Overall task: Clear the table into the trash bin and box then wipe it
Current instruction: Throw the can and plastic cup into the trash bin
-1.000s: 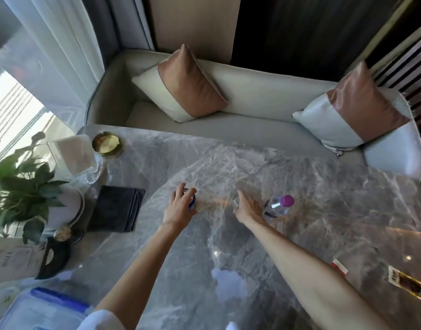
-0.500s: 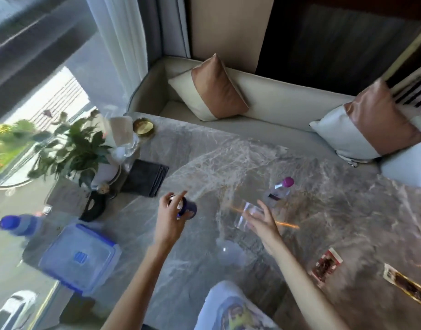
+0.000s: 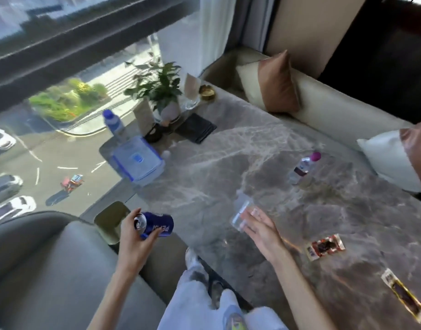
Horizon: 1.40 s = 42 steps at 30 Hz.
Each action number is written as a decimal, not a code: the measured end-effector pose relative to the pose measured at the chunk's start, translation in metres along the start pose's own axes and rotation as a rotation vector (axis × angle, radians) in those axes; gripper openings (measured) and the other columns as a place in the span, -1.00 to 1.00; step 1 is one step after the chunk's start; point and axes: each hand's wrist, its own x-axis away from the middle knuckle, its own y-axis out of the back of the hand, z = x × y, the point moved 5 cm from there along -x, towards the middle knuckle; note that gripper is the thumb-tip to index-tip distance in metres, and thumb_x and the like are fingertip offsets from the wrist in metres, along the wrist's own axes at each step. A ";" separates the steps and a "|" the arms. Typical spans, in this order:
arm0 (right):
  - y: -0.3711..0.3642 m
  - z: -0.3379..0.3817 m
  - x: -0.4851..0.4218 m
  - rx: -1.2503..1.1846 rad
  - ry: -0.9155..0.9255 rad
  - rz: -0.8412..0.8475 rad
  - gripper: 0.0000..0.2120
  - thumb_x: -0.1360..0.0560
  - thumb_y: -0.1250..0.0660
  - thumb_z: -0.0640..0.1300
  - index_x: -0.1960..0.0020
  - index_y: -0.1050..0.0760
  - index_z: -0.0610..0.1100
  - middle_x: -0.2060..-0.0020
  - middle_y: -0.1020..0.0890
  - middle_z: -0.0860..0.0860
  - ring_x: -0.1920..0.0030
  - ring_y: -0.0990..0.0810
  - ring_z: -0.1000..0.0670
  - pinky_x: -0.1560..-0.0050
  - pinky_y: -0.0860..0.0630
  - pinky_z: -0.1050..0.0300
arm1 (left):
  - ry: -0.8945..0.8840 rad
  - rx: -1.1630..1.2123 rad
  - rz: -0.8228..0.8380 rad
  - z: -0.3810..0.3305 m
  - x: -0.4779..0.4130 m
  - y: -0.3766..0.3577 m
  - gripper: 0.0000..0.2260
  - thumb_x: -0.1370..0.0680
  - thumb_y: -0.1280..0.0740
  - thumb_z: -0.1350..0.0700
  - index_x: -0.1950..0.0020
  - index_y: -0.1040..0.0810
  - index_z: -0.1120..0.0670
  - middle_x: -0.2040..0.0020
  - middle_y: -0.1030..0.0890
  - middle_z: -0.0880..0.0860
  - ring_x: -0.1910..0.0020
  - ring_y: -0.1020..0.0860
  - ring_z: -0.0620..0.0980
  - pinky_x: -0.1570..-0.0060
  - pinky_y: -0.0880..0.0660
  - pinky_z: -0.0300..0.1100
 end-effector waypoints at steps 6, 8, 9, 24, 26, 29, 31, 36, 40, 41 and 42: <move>-0.083 -0.004 0.004 0.127 0.012 0.159 -0.44 -0.53 -0.35 -0.31 -0.47 -0.26 -0.17 -0.19 -0.58 0.03 -0.36 -0.49 -0.11 -0.15 -0.51 0.08 | 0.076 0.023 -0.148 0.047 0.015 0.071 -0.37 -0.32 -0.57 0.26 -0.32 -0.39 0.15 -0.21 -0.47 0.20 -0.18 -0.49 0.15 -0.12 -0.45 -0.10; -0.117 -0.012 0.000 0.150 -0.004 0.219 -0.43 -0.53 -0.34 -0.33 -0.48 -0.25 -0.17 -0.29 -0.55 -0.03 -0.37 -0.48 -0.12 -0.24 -0.49 0.01 | 0.083 0.020 -0.199 0.055 0.013 0.094 -0.38 -0.33 -0.56 0.26 -0.32 -0.40 0.14 -0.19 -0.47 0.18 -0.16 -0.49 0.12 -0.10 -0.44 -0.13; -0.136 -0.018 -0.003 0.165 -0.015 0.249 -0.43 -0.53 -0.34 -0.32 -0.49 -0.24 -0.18 -0.35 -0.51 -0.09 -0.39 -0.47 -0.13 -0.27 -0.48 0.00 | 0.094 0.031 -0.217 0.059 0.010 0.106 -0.39 -0.34 -0.56 0.26 -0.32 -0.40 0.15 -0.20 -0.47 0.17 -0.16 -0.49 0.11 -0.12 -0.44 -0.13; -0.433 -0.120 -0.020 0.319 -0.131 0.638 -0.29 -0.43 -0.47 -0.21 -0.49 -0.23 -0.13 -0.37 -0.48 -0.17 -0.25 -0.61 -0.08 -0.32 -0.50 -0.02 | 0.255 0.167 -0.507 0.164 -0.042 0.310 -0.41 -0.40 -0.52 0.19 -0.36 -0.37 -0.03 -0.23 -0.38 -0.08 -0.18 -0.45 -0.15 0.15 -0.39 -0.66; -0.450 -0.128 -0.023 0.322 -0.144 0.665 -0.35 -0.48 -0.43 -0.24 -0.50 -0.23 -0.14 -0.37 -0.48 -0.18 -0.25 -0.61 -0.08 -0.30 -0.52 -0.01 | 0.278 0.164 -0.532 0.178 -0.044 0.327 -0.40 -0.40 -0.52 0.18 -0.36 -0.37 -0.04 -0.23 -0.39 -0.08 -0.17 -0.45 -0.16 0.16 -0.37 -0.70; -0.467 -0.138 -0.030 0.330 -0.168 0.665 -0.36 -0.50 -0.42 -0.24 -0.49 -0.23 -0.12 -0.35 -0.50 -0.18 -0.22 -0.63 -0.09 -0.18 -0.61 0.04 | 0.315 0.159 -0.570 0.196 -0.046 0.344 -0.41 -0.39 -0.53 0.17 -0.34 -0.37 -0.09 -0.25 -0.40 -0.04 -0.16 -0.47 -0.15 0.19 -0.41 -0.60; -0.477 -0.142 -0.036 0.363 -0.178 0.668 -0.35 -0.49 -0.44 -0.24 -0.49 -0.23 -0.10 -0.34 -0.51 -0.18 -0.21 -0.64 -0.10 -0.13 -0.63 0.05 | 0.336 0.164 -0.588 0.206 -0.048 0.351 -0.41 -0.39 -0.53 0.16 -0.33 -0.37 -0.11 -0.27 -0.41 -0.03 -0.16 -0.47 -0.15 0.15 -0.38 -0.56; -0.503 -0.138 -0.054 0.448 -0.160 0.676 -0.31 -0.42 -0.51 -0.19 -0.46 -0.28 -0.10 -0.29 -0.56 -0.15 -0.19 -0.65 -0.10 -0.07 -0.65 0.03 | 0.365 0.185 -0.604 0.217 -0.064 0.354 -0.42 -0.40 -0.52 0.15 -0.34 -0.37 -0.10 -0.28 -0.40 -0.02 -0.16 -0.46 -0.14 0.04 -0.33 -0.52; -0.522 -0.124 -0.075 0.503 -0.128 0.704 -0.31 -0.39 -0.53 -0.14 -0.44 -0.32 -0.02 -0.28 -0.57 -0.11 -0.20 -0.64 -0.08 -0.10 -0.62 -0.16 | 0.377 0.206 -0.602 0.215 -0.086 0.353 -0.41 -0.42 -0.51 0.15 -0.38 -0.35 -0.06 -0.30 -0.39 0.02 -0.21 -0.46 -0.09 -0.08 -0.36 -0.40; -0.526 -0.121 -0.080 0.505 -0.127 0.708 -0.32 -0.39 -0.53 -0.14 -0.44 -0.33 0.00 -0.29 -0.56 -0.11 -0.22 -0.63 -0.09 -0.12 -0.61 -0.21 | 0.381 0.214 -0.605 0.214 -0.091 0.353 -0.40 -0.42 -0.51 0.15 -0.39 -0.35 -0.05 -0.31 -0.39 0.02 -0.23 -0.46 -0.08 -0.10 -0.36 -0.39; -0.531 -0.118 -0.086 0.502 -0.131 0.709 -0.32 -0.38 -0.53 -0.14 -0.43 -0.33 0.00 -0.29 -0.56 -0.11 -0.24 -0.62 -0.11 -0.12 -0.60 -0.23 | 0.385 0.221 -0.610 0.213 -0.096 0.354 -0.40 -0.43 -0.50 0.15 -0.40 -0.35 -0.04 -0.32 -0.38 0.03 -0.24 -0.46 -0.07 -0.12 -0.36 -0.38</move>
